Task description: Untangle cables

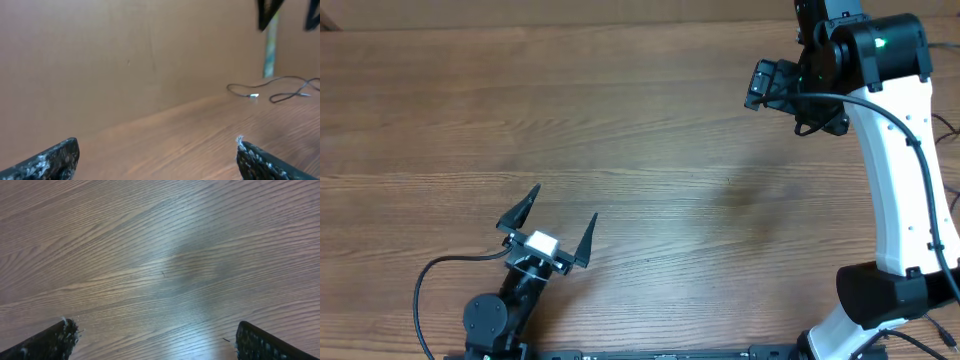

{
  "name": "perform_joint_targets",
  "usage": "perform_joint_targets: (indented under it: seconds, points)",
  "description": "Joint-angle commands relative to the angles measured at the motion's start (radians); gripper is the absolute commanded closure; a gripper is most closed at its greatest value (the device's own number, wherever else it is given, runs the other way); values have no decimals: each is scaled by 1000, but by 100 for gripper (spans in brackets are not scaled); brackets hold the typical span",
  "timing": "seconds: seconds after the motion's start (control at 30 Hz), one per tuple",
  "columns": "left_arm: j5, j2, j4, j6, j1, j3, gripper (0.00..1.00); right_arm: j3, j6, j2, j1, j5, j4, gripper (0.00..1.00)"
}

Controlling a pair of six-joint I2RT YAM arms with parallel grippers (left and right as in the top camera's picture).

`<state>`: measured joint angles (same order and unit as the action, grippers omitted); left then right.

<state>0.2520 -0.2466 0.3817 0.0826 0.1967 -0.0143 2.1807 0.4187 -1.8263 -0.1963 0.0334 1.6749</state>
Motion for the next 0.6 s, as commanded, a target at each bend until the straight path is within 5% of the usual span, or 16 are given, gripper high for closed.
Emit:
perform_joint_targets:
  seconds: [0.0, 0.23, 0.57]
  points:
    - [-38, 56, -43, -38, -39, 9, 0, 0, 4, 5, 3, 10, -5, 0]
    - [-118, 227, -452, -47, -121, 9, 0, 0, 4, 5, 3, 10, -5, 0]
    - [-174, 244, -455, -106, -192, 10, 0, 0, 4, 5, 3, 10, -5, 0]
